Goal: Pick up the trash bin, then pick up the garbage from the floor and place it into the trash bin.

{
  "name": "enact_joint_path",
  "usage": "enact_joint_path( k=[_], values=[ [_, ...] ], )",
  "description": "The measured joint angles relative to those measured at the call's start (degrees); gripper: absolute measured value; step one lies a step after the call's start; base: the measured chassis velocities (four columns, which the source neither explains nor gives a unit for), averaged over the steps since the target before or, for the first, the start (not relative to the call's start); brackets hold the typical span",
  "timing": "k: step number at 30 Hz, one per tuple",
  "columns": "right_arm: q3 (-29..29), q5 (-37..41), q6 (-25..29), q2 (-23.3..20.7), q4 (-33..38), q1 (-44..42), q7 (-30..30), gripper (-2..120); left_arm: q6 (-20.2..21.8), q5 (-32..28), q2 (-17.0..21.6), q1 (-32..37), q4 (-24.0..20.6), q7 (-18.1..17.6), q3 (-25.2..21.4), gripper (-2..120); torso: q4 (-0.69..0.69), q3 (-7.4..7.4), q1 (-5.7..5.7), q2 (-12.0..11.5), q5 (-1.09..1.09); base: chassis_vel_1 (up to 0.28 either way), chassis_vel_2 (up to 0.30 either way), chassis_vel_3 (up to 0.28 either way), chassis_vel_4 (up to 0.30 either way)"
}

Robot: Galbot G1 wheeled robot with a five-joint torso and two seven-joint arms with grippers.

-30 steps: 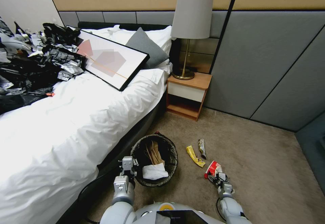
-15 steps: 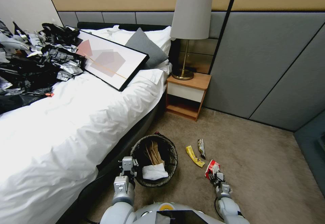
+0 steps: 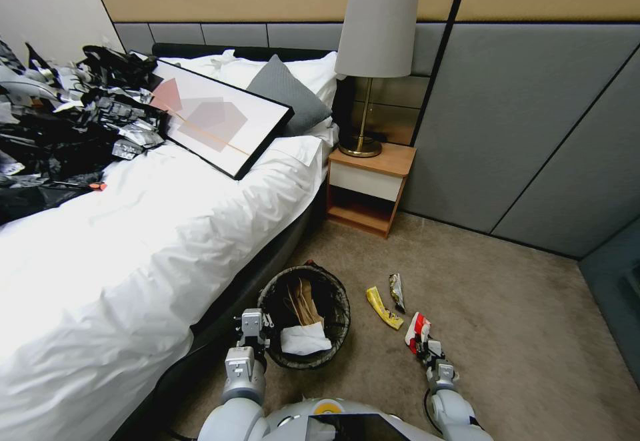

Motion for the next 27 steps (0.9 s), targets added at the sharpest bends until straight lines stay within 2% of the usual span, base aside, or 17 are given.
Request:
enact_joint_path(
  k=[13,17,21,22,25,26,27],
  values=[
    [0.3,-0.1,0.5,0.1,1.2,-0.3,0.4,16,0.0,0.1,-0.1,0.0,0.0,0.0,0.0,0,0.01,0.01,0.00,0.0,0.02,0.000,0.000,0.000,0.000],
    [0.4,-0.2,0.5,0.1,4.2,-1.0,1.4,8,0.0,0.1,-0.1,-0.1,0.1,0.0,0.0,0,0.01,0.01,0.01,0.0,0.04,0.000,0.000,0.000,0.000],
    [1.0,-0.3,0.8,0.2,14.2,-3.3,3.6,7,0.0,0.0,-0.1,-0.1,0.2,0.0,0.0,0,-0.01,0.01,0.01,0.0,0.00,0.000,0.000,0.000,0.000],
    [1.0,-0.3,0.8,0.2,14.2,-3.3,3.6,7,0.0,0.0,-0.1,-0.1,0.2,0.0,0.0,0,-0.01,0.01,0.01,0.0,0.00,0.000,0.000,0.000,0.000],
    [1.1,0.1,1.5,0.4,24.5,-5.1,5.8,7,0.0,0.0,-0.1,-0.1,0.4,0.0,0.4,0,-0.02,0.01,0.00,0.0,-0.01,0.000,0.000,0.000,0.000],
    [1.1,0.1,1.5,0.4,24.5,-5.1,5.8,7,0.0,0.0,-0.1,-0.1,0.4,0.0,0.4,0,-0.02,0.01,0.00,0.0,-0.01,0.000,0.000,0.000,0.000],
    [0.8,0.6,2.7,0.5,28.5,-5.6,5.9,7,0.0,0.0,-0.1,-0.1,0.4,0.0,0.6,0,0.00,0.00,0.00,0.0,-0.03,0.000,0.000,0.000,0.000]
  ],
)
